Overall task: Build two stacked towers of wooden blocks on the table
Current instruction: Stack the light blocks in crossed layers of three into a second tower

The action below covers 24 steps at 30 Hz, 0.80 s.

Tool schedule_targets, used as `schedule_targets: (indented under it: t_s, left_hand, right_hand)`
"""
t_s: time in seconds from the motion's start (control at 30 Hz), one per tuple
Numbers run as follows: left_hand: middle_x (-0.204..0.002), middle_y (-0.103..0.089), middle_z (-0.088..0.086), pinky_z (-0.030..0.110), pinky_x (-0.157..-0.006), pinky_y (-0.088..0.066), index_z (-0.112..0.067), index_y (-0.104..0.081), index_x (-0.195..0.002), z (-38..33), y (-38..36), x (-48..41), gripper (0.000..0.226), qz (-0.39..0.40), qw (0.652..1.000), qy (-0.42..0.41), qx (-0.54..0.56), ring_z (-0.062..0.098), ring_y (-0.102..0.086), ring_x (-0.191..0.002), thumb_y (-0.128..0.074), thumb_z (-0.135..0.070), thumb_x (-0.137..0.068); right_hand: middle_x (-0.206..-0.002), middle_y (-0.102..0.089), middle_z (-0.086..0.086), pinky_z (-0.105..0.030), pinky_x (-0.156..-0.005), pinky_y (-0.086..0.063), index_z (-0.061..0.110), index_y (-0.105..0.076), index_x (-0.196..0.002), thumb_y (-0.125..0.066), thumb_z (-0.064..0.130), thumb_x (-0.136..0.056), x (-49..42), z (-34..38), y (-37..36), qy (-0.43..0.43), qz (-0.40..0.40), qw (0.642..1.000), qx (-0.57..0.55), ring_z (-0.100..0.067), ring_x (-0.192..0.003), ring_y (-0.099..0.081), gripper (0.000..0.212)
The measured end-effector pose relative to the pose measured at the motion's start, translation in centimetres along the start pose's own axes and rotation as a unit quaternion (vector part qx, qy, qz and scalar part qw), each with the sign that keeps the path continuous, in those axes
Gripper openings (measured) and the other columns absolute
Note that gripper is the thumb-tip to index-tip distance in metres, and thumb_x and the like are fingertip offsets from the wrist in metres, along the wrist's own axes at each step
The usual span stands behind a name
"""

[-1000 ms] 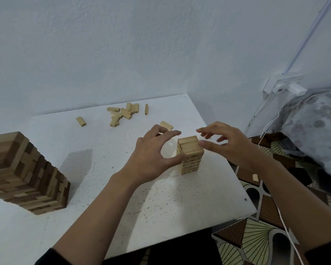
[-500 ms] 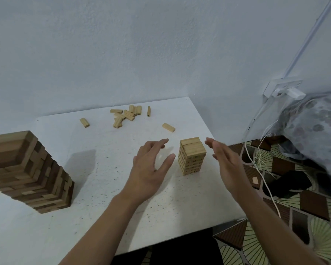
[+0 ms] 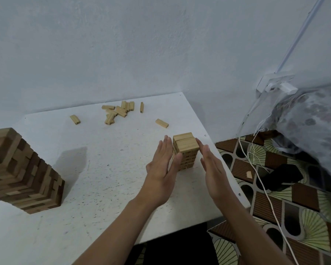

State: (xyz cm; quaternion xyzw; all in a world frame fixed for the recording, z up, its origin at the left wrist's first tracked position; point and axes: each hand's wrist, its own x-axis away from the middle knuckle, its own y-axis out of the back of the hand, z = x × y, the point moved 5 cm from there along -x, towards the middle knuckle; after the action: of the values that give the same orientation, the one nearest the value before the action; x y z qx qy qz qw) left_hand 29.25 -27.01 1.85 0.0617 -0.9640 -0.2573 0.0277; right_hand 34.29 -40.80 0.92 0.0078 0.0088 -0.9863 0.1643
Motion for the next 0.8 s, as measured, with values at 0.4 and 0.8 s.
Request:
schedule_targets:
  t_s: [0.4, 0.8]
  left_hand:
    - [-0.157, 0.02, -0.035, 0.033, -0.119, -0.002, -0.047, 0.014, -0.15, -0.2, -0.3, 0.9, 0.058, 0.029, 0.994, -0.073, -0.077, -0.012, 0.019, -0.146, -0.018, -0.056, -0.102]
    - [-0.162, 0.025, -0.023, 0.034, -0.123, -0.004, -0.032, 0.018, -0.158, -0.5, -2.0, 1.2, 0.071, 0.032, 0.995, -0.052, -0.076, -0.01, 0.026, -0.144, -0.016, -0.056, -0.1]
  right_hand:
    - [-0.121, -0.058, 0.044, -0.005, -0.101, -0.038, 0.039, -0.048, -0.135, -0.027, 0.044, -0.1, 0.1, 0.7, -0.3, 0.002, 0.011, 1.0, -0.002, 0.019, -0.126, -0.046, 0.041]
    - [-0.122, -0.061, 0.039, -0.001, -0.092, -0.038, 0.031, -0.047, -0.14, -0.03, 0.038, -0.102, -0.6, 0.6, -0.1, 0.014, 0.026, 1.0, -0.005, 0.018, -0.124, -0.048, 0.042]
